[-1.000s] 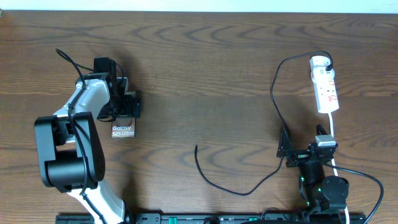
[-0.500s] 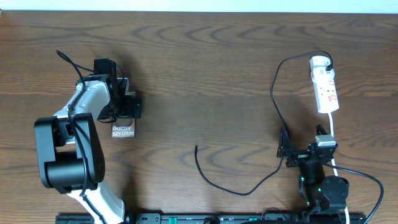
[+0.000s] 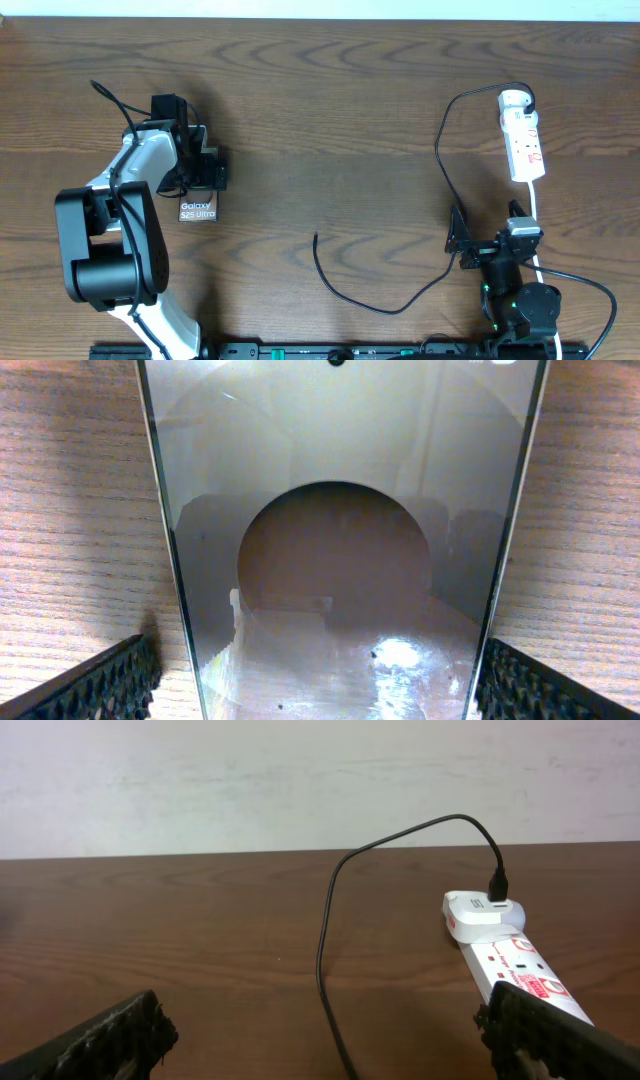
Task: Plug charger to phone and switch on socket
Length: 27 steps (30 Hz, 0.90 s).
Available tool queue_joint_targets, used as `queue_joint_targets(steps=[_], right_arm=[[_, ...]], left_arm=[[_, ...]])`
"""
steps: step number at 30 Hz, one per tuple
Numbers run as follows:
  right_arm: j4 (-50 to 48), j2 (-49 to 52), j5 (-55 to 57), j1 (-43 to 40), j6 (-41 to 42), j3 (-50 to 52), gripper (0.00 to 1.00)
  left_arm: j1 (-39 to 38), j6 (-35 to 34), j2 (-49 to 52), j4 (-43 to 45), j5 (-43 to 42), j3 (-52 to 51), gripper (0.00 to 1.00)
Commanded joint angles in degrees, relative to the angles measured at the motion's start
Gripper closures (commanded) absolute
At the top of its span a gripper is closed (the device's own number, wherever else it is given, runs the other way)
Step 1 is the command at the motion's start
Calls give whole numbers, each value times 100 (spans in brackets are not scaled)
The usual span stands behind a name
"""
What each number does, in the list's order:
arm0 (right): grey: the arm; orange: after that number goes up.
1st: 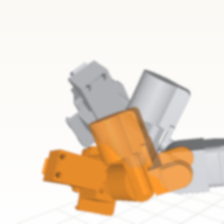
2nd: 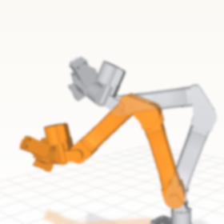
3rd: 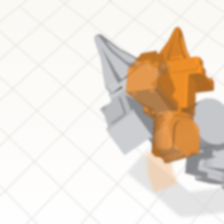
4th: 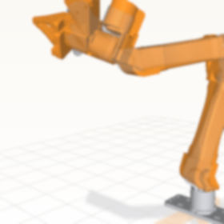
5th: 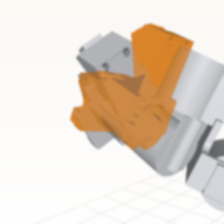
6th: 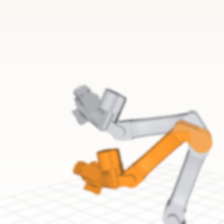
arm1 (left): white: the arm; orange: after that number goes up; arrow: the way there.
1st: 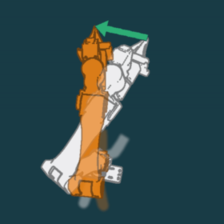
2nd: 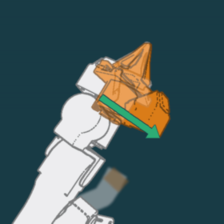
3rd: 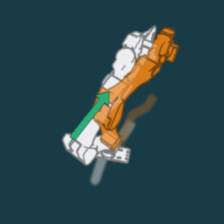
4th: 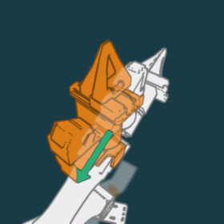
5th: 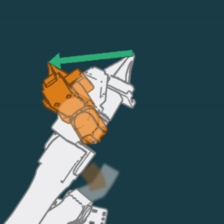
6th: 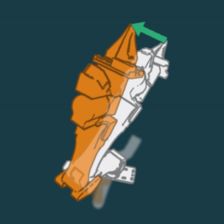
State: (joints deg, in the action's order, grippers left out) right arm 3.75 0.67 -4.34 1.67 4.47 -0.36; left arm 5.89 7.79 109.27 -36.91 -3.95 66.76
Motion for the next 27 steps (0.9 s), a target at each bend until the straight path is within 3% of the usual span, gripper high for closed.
queue_joint_targets(steps=[1,27], right_arm=[[26,-35,-50,-24,-70,4,1],[26,-35,-48,-24,-70,4,1]], left_arm=[[20,76,101,-11,7,-184,2],[20,76,101,15,-76,-184,2]])
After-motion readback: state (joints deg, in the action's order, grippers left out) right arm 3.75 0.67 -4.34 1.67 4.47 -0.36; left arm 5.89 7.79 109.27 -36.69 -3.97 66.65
